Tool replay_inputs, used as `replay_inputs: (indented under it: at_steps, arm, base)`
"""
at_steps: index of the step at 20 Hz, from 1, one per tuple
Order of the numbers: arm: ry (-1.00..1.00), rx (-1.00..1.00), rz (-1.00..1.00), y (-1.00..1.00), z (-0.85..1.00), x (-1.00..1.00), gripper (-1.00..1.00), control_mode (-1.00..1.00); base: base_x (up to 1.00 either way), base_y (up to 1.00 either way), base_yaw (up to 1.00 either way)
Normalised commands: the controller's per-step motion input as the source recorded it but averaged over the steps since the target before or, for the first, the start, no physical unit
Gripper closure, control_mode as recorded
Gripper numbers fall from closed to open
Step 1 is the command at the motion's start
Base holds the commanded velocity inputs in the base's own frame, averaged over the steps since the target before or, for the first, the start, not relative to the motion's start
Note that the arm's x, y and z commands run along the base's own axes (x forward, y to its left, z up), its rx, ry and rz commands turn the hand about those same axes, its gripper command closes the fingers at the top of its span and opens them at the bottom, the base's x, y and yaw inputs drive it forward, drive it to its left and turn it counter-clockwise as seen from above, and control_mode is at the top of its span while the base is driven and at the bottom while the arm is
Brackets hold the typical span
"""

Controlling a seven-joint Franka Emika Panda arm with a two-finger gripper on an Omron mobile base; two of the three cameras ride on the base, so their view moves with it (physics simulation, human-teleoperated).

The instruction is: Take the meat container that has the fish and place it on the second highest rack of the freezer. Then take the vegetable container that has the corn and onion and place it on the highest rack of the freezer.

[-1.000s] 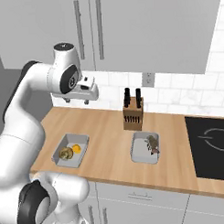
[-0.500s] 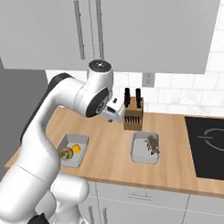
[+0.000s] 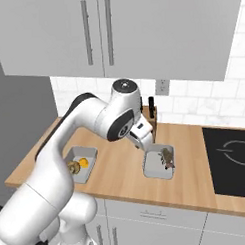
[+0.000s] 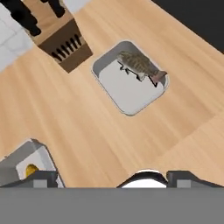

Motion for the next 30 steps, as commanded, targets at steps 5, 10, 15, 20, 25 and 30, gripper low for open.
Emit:
replay_inputs:
  at_steps: [5,10,15,20,25,30]
  arm:
    - [0.2,0.18,-0.47,-0.22,-0.26,0.03,-1.0,-1.0]
    - [0.12,0.25,-0.45,-0.23,-0.26,-0.05,-1.0,-1.0]
    - [0.09,0.16,-0.31,-0.06,-0.4,-0.01,-1.0,-1.0]
    - [0.0,0.0,-0.18,0.0,-0.6,0.0,-1.0,-1.0]
    - [0.03,-0.01,-0.07,-0.12,-0.4,0.02,-1.0,-1.0]
    - [0.1,-0.04,-0.01,-0.01,-0.38,0.27,-1.0,-1.0]
  base:
    - [0.0,0.0,0.0]
    - [0.0,0.0,0.0]
    - [0.0,0.0,0.0]
    - [0.0,0.0,0.0]
    - [0.0,0.0,0.0]
    - [0.0,0.0,0.0]
